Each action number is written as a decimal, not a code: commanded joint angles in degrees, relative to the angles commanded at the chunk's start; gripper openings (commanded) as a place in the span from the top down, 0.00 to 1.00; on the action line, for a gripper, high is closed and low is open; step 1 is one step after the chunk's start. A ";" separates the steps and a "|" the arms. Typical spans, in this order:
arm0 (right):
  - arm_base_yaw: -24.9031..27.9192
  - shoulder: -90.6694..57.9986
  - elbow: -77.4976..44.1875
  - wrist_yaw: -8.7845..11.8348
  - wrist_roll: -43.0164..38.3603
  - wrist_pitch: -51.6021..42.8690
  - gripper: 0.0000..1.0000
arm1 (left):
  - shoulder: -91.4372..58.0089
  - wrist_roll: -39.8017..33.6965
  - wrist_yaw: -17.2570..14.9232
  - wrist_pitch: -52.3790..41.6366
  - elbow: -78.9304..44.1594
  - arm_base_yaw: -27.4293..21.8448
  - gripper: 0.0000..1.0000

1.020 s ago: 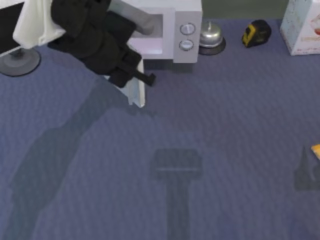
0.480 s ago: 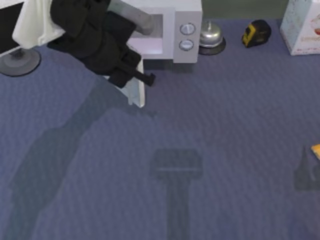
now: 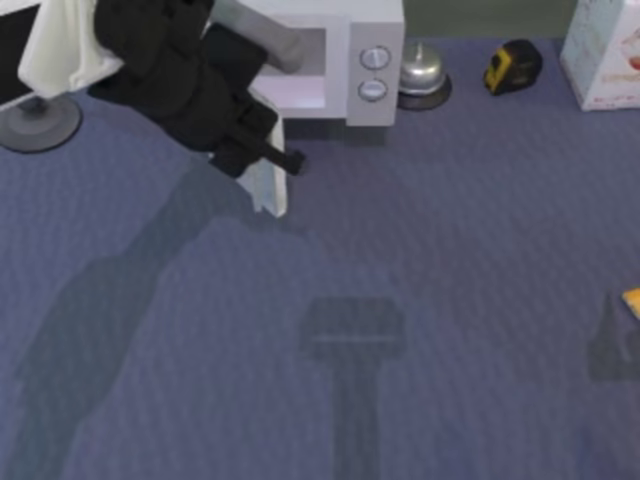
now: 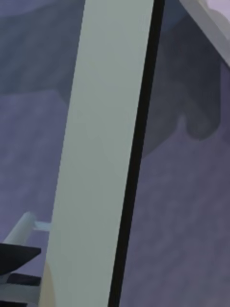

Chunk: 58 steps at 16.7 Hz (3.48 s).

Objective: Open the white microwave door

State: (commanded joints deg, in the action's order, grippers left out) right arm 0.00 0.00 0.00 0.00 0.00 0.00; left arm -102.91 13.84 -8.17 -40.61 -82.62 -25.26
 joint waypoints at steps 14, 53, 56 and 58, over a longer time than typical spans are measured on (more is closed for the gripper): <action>0.00 0.00 0.00 0.00 0.00 0.00 0.00 | 2.09 7.32 -3.69 -0.83 2.16 2.92 1.00; 0.00 0.00 0.00 0.00 0.00 0.00 0.00 | 3.54 17.43 -8.70 -3.40 3.58 6.91 1.00; 0.00 0.00 0.00 0.00 0.00 0.00 0.00 | 3.54 17.43 -8.70 -3.40 3.58 6.91 1.00; 0.00 0.00 0.00 0.00 0.00 0.00 0.00 | 3.54 17.43 -8.70 -3.40 3.58 6.91 1.00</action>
State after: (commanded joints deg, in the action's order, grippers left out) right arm 0.00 0.00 0.00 0.00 0.00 0.00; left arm -99.37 31.27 -16.87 -44.01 -79.04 -18.35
